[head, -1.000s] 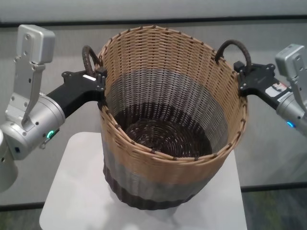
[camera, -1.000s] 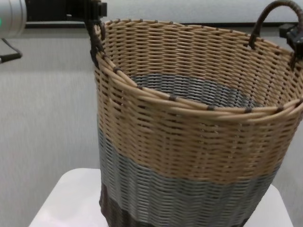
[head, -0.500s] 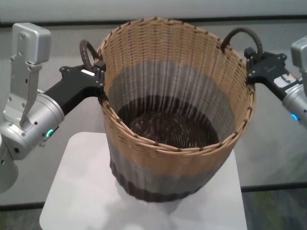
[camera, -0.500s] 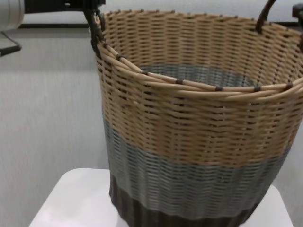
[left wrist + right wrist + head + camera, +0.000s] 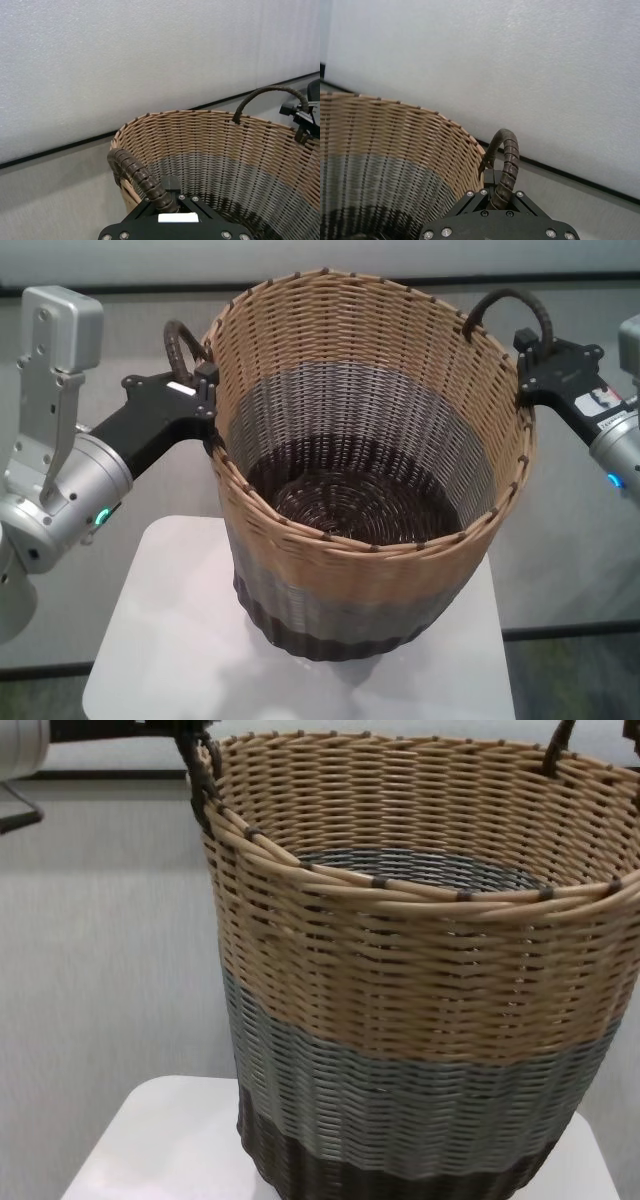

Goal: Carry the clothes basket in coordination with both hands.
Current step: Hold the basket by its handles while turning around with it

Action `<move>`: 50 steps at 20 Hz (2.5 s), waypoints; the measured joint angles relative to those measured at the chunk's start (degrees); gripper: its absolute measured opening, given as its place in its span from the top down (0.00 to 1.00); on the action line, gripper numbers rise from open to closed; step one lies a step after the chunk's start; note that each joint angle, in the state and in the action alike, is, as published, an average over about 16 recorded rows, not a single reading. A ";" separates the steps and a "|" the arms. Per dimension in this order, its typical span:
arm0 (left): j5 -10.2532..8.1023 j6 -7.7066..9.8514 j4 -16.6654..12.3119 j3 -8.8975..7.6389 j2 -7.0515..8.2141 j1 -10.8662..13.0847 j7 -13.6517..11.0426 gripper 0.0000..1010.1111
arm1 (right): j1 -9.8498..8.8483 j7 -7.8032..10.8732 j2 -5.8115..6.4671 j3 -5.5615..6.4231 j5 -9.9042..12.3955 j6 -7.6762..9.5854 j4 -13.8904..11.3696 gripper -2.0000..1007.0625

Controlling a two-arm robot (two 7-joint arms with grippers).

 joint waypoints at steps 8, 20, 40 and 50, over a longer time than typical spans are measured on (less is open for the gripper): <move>1.95 -0.08 -0.07 0.04 0.04 -0.04 0.01 1.00 | -0.42 0.88 -1.41 1.45 0.96 -0.87 0.30 0.99; 3.23 -0.04 -0.11 0.33 0.29 -0.21 0.10 1.00 | -0.41 1.41 -1.67 1.65 1.07 -1.27 0.54 0.99; 2.70 0.07 -0.02 0.24 0.20 -0.19 0.14 1.00 | -0.40 1.17 -1.60 1.55 1.13 -1.10 0.50 0.99; 2.63 0.09 0.01 0.22 0.18 -0.19 0.13 1.00 | -0.40 1.14 -1.58 1.55 1.14 -1.08 0.49 0.99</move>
